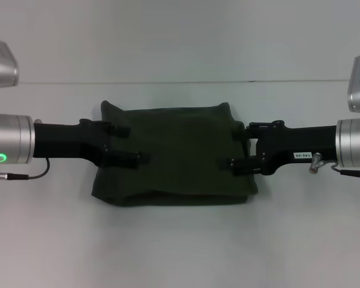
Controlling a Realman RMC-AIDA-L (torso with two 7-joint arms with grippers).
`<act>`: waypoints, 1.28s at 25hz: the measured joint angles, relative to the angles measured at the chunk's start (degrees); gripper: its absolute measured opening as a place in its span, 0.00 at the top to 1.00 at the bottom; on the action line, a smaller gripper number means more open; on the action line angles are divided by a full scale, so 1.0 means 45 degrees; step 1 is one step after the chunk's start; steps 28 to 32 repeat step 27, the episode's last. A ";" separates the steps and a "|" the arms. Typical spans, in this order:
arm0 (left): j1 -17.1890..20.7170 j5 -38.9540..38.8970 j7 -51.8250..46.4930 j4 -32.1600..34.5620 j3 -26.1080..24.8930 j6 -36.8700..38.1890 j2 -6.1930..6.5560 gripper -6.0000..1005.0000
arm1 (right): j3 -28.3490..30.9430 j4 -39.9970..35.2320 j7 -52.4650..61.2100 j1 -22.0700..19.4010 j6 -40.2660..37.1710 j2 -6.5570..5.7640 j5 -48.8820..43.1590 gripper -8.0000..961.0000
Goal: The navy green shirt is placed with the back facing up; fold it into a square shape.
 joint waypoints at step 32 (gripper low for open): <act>-0.0056 -0.0113 0.0029 0.0100 0.0378 0.0720 -0.0194 0.07 | -0.0002 -0.0076 0.0003 -0.0242 -0.0016 -0.0010 -0.0001 0.11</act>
